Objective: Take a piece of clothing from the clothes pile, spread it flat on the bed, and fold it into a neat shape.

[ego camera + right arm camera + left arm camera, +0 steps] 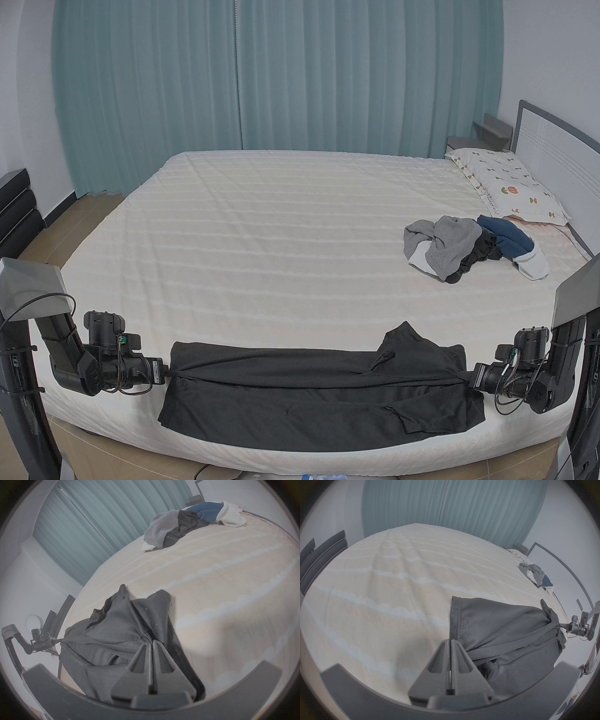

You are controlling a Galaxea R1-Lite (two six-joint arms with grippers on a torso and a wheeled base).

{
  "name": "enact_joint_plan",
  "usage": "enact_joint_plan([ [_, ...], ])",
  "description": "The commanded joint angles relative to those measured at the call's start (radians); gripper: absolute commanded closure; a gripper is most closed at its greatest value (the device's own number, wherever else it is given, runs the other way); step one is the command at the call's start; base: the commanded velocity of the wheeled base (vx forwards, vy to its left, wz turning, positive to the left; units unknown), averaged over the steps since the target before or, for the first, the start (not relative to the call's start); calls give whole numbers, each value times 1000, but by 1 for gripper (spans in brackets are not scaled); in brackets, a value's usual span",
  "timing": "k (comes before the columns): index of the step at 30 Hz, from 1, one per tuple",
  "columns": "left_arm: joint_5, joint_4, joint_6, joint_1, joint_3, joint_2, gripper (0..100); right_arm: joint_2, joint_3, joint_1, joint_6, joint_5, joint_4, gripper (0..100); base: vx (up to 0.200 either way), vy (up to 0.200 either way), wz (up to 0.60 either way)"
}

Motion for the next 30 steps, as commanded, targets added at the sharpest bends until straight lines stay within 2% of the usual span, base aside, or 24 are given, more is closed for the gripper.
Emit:
enact_joint_plan([
  [1,0,2,-1,12,-1,-8,100,-10,2,-19,1,2,-13,100,0,0,0],
  [15,2,10,8,12,14,-1,100,27,37,-25,-2,5,-16,100,0,0,0],
  [16,2,12,7,12,16,-1,0,33,34,-24,-2,5,-16,100,0,0,0],
  [17,2,12,7,10,19,-2,0,39,32,-24,-2,5,-17,0,0,0,0],
  [25,-1,8,4,12,19,-17,0,-29,2,-30,9,8,-25,0,0,0,0],
  [30,-41,12,-18,38,6,-54,0,-66,-38,-43,41,9,-25,0,0,0,0],
])
